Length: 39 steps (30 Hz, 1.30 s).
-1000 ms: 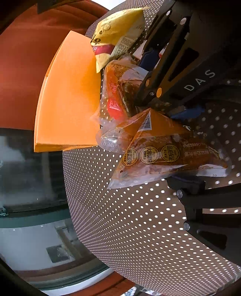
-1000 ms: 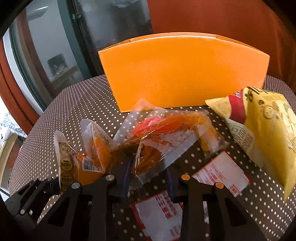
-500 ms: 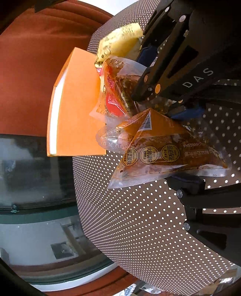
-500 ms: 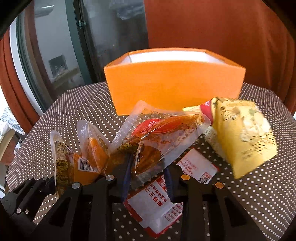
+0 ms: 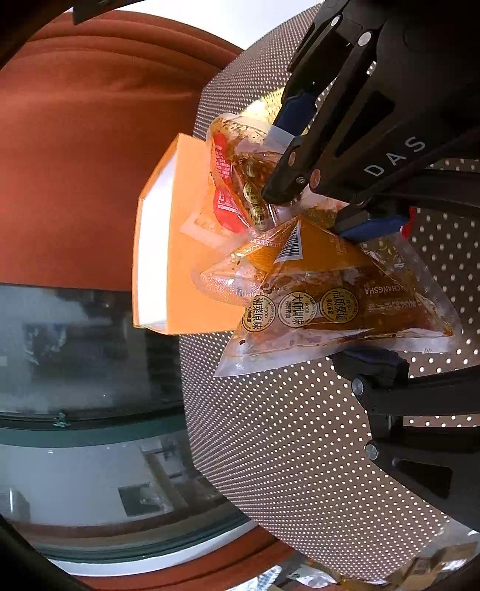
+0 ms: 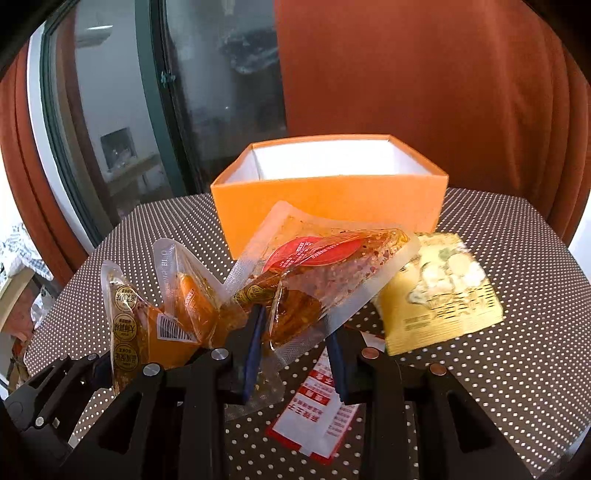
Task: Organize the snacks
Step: 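Lift both held meat packets and carry them over the orange box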
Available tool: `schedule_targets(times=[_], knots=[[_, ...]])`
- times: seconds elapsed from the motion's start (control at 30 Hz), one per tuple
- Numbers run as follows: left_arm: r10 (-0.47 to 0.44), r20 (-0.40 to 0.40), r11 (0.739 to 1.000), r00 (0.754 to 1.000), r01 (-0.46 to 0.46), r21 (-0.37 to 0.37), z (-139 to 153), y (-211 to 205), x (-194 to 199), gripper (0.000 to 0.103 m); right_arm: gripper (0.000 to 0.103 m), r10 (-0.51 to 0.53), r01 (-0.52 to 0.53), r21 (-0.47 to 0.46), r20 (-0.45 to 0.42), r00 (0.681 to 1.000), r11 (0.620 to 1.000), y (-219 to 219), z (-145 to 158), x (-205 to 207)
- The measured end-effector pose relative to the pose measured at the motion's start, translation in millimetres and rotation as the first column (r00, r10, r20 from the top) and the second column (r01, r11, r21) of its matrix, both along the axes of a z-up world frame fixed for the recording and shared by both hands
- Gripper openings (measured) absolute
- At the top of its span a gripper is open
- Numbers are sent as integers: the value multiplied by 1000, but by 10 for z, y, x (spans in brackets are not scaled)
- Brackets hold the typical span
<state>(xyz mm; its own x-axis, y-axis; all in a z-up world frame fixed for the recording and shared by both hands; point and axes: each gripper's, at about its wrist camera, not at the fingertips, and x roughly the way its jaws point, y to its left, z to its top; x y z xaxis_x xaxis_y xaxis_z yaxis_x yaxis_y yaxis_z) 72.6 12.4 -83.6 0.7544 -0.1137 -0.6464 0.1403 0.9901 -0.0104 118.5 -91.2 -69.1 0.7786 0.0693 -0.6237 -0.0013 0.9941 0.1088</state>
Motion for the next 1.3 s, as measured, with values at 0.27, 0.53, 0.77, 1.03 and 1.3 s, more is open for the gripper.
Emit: schedule_targets(times=[0.27, 0.53, 0.77, 1.03, 1.3], knots=[[-16, 49, 1000, 999, 16, -4, 270, -154, -116, 48, 35, -11, 11, 1, 48, 999, 1000, -140, 245, -177], [-32, 100, 999, 994, 33, -11, 533, -320, -200, 48, 35, -27, 27, 2, 104, 994, 1000, -313, 459, -317], [-43, 143, 999, 989, 46, -19, 739, -424, -178, 48, 35, -38, 40, -10, 151, 988, 999, -462, 652, -354], [-42, 186, 999, 982, 46, -19, 915, -557, -11, 48, 35, -42, 45, -8, 199, 979, 999, -600, 784, -269], [-40, 224, 999, 974, 47, -25, 1022, -650, 276, 48, 35, -49, 51, -3, 246, 968, 999, -736, 913, -65]])
